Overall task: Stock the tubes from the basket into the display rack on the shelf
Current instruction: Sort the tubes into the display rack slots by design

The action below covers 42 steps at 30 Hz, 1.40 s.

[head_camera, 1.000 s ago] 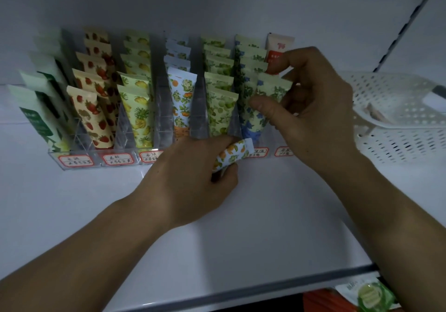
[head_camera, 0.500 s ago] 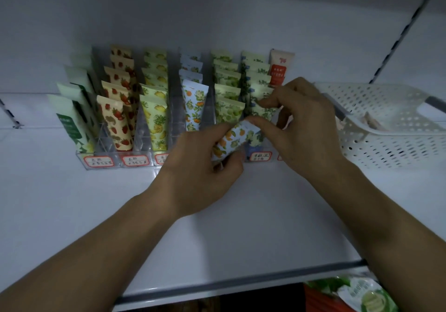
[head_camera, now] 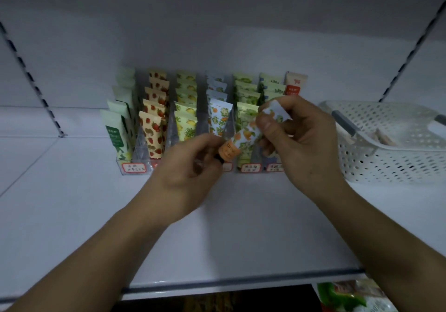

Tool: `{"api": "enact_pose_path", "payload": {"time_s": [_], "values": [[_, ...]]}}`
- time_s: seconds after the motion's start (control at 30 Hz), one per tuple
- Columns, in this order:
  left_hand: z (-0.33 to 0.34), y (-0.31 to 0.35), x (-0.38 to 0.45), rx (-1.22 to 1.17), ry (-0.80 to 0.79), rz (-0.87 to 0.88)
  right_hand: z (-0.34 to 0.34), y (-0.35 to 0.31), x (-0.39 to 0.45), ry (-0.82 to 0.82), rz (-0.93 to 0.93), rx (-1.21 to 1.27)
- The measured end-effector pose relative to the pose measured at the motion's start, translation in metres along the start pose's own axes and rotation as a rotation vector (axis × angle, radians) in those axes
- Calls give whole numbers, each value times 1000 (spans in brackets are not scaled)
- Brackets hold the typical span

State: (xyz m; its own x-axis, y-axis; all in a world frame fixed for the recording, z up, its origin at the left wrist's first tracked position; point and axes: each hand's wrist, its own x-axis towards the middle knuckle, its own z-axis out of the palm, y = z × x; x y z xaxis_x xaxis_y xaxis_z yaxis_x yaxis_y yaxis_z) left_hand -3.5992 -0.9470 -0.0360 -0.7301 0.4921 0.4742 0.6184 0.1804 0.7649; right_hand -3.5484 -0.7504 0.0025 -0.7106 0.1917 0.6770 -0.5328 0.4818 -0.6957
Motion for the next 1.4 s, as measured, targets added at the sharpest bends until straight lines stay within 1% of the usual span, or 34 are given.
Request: {"api": "enact_pose_path", "payload": {"time_s": [0.07,0.13,0.27,0.4,0.63,0.93,1.0,1.07,1.13,1.27,1.4], "values": [[-12,-12,-12,180,32,-10,6,-1,4,22,3,-77],[-15,-16,-19,231,37,-21,13,-2,8,14,-15,-197],[-13,-14,-20,308,2,-7,28,-13,19,-54,-131,-475],[-14,-12,-20,299,-25,-20,39,-17,27,-72,-240,-544],[-11,-16,-23,333,-117,16,45,-20,39,-106,-319,-674],[-11,-15,-24,364,-132,4,46,-21,42,-234,-196,-760],[-10,-14,-23,368,-142,1,49,-22,45,-306,-167,-805],[-9,-14,-24,380,-151,10,54,-23,43,-406,-81,-848],[-9,-13,-24,387,-154,13,59,-23,39,-464,-1,-860],[-8,-11,-24,382,-146,17,58,-30,37,-465,24,-806],[-6,-8,-25,402,-177,13,36,-33,16,-333,1,-624]]}}
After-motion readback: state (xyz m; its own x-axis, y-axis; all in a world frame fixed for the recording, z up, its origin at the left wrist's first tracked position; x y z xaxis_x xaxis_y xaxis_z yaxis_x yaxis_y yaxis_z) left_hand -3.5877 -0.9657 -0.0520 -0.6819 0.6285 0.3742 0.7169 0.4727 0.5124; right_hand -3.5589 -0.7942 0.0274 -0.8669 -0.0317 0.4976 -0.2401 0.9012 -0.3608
